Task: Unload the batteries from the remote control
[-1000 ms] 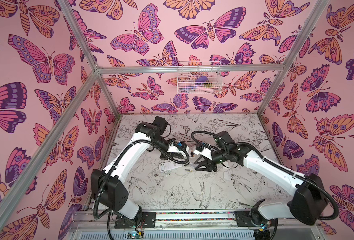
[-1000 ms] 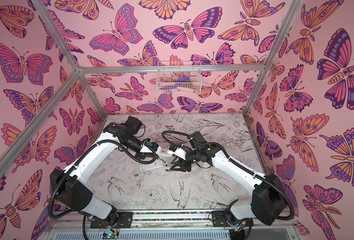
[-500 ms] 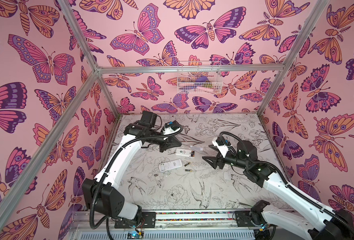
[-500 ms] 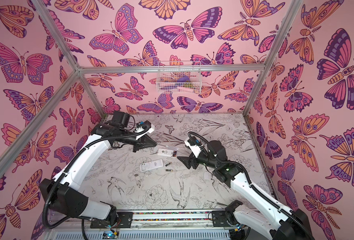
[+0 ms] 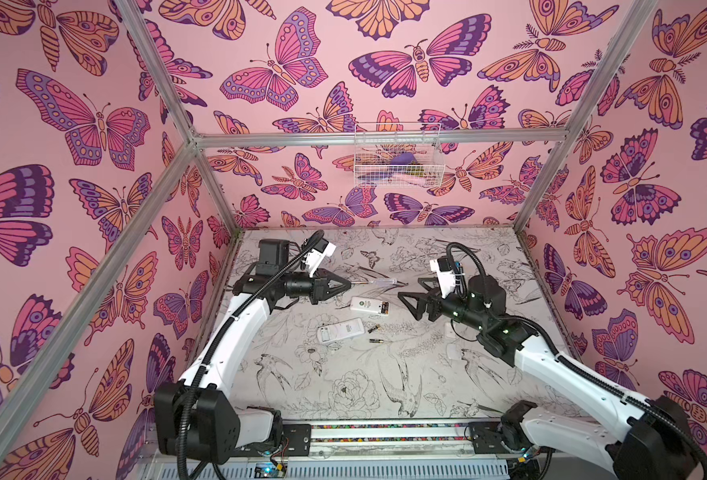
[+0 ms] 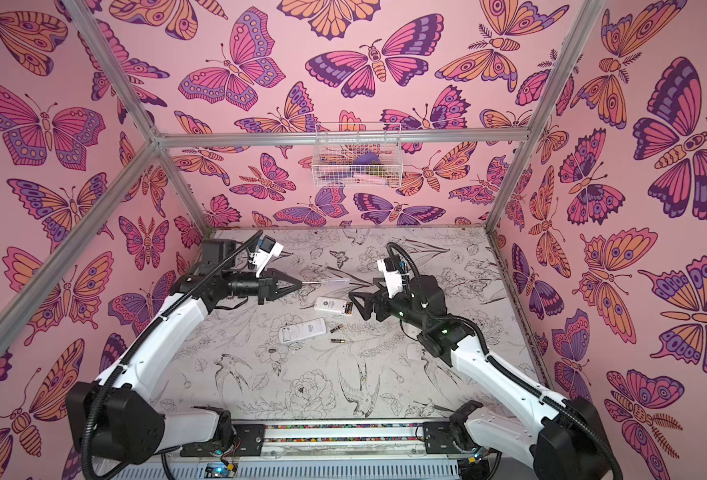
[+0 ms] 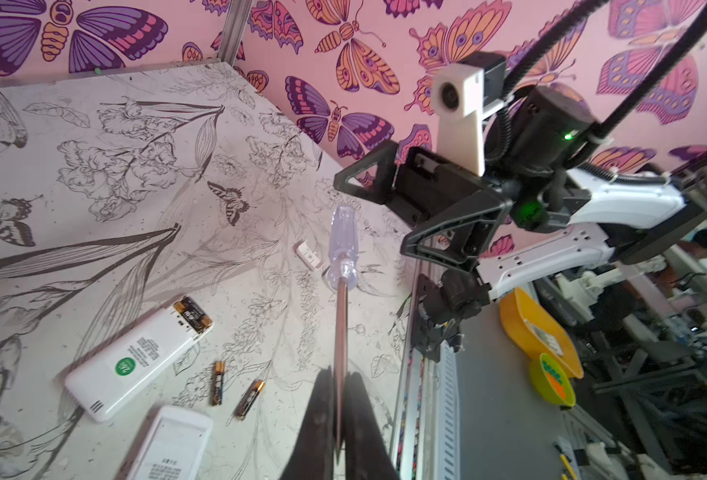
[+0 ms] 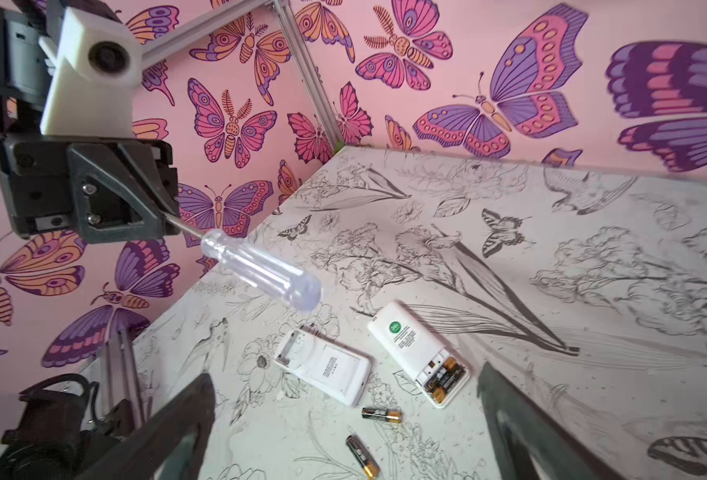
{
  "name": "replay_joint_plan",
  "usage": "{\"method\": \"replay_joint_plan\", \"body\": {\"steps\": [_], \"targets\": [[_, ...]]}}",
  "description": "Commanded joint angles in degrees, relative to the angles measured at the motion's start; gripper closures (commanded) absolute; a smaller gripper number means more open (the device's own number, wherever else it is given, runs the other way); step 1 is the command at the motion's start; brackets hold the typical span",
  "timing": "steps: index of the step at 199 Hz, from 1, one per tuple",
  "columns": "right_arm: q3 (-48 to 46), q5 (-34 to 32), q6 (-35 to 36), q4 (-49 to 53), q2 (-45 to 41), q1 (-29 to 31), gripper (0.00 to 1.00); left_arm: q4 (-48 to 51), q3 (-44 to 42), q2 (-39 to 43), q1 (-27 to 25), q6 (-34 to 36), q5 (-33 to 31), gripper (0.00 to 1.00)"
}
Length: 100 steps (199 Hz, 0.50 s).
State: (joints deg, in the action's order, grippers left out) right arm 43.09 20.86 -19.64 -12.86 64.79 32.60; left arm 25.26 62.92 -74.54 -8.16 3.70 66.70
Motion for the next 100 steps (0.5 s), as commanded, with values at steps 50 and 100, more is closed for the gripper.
{"method": "replay_joint_plan", "body": {"steps": [50, 100], "targets": [[6.7, 18.6, -8.6, -11.8, 8.9, -0.2, 0.04, -16.3, -6.4, 0.6, 1.1, -10.7, 7.9, 1.00], [9.2, 28.2, -13.8, -17.9, 15.3, -1.0, 0.15, -17.5, -7.6, 0.6, 1.1, -10.2, 8.9, 1.00]]}}
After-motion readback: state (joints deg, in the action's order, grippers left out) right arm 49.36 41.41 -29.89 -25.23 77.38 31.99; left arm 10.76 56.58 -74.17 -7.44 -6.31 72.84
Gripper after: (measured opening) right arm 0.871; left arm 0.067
